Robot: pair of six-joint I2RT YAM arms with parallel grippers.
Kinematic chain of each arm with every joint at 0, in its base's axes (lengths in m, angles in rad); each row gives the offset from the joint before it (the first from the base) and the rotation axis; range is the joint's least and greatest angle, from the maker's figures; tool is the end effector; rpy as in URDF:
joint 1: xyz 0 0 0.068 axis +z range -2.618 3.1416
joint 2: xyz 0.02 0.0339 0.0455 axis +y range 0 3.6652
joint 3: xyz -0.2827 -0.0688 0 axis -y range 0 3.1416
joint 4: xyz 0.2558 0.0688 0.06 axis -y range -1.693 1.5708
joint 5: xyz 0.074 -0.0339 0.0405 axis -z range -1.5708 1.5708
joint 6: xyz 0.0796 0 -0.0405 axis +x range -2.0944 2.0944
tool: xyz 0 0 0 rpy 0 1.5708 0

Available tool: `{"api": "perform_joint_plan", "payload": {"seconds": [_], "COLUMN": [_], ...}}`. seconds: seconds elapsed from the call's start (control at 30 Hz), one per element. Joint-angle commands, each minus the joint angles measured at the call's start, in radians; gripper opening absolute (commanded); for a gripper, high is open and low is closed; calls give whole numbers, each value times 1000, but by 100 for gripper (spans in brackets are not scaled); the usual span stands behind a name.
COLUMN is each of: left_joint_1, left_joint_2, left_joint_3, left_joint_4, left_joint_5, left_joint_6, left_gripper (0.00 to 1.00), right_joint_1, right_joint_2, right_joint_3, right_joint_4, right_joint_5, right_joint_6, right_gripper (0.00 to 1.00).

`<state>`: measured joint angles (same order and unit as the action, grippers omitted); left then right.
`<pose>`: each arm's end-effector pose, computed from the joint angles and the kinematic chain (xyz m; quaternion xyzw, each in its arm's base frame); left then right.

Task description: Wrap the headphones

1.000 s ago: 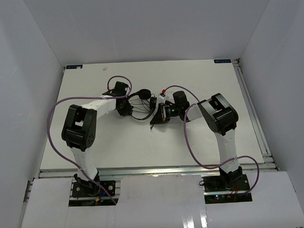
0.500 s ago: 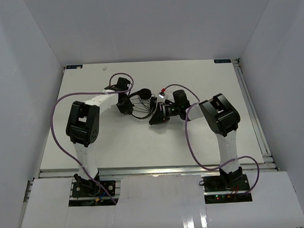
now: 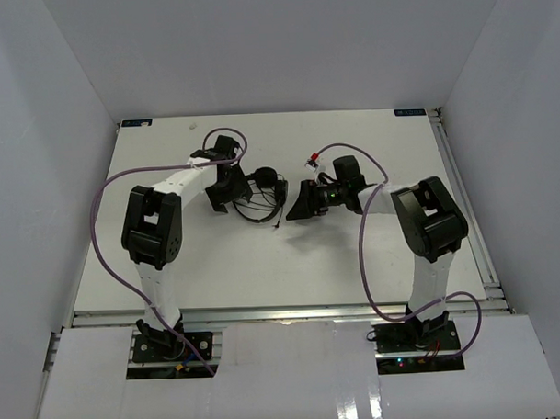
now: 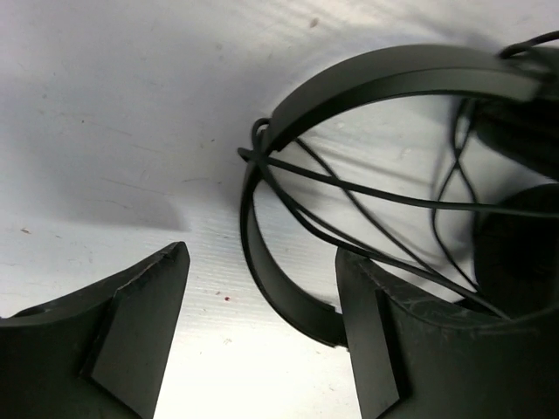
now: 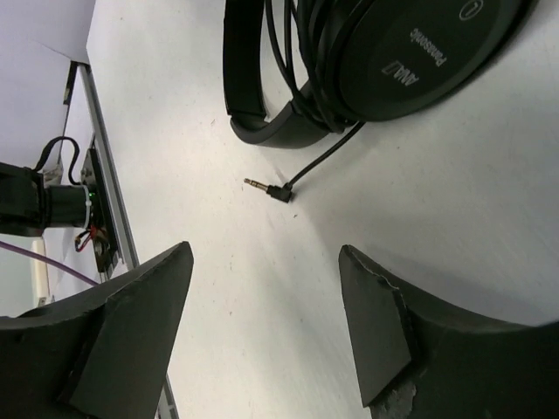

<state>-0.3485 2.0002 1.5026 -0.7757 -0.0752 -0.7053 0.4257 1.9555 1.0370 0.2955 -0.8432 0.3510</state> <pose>0.4119 -0.1433 0.1545 -0.1809 0.9716 -0.0423 0.1467 0.3690 0.2326 0.1346 -0.2169 0.8043 0.4947 0.2475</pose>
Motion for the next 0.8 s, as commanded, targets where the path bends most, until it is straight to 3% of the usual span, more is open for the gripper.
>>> {"api": "perform_joint_plan", "payload": {"seconds": [0.0,0.17,0.33,0.4,0.53,0.63,0.73,0.77], "left_joint_1": [5,6,6,6,6,6,6,6], "left_joint_2": [-95,-258,-575,-727,-1182,-1364,-1442,-1450], "left_joint_3": [72,-13,-271,-451,-757,-892,-950,-961], "left_joint_4": [-33,23,214,358,616,696,707,703], "left_joint_5": [14,117,243,265,241,223,244,260], "left_joint_6": [48,170,259,273,322,331,327,326], "left_gripper": [82,86,92,97,98,98,98,98], "right_joint_1": [-11,-12,-13,-13,-13,-16,-16,-16], "right_joint_2": [-102,-251,-506,-582,-752,-842,-938,-984], "right_joint_3": [-12,-22,-94,-122,-138,-134,-143,-154], "right_joint_4": [-153,-368,-438,-450,-446,-444,-435,-418], "right_joint_5": [28,166,384,460,676,768,851,941], "right_joint_6": [-173,-424,-597,-596,-574,-563,-547,-519], "right_gripper": [80,91,90,90,90,90,90,90]}}
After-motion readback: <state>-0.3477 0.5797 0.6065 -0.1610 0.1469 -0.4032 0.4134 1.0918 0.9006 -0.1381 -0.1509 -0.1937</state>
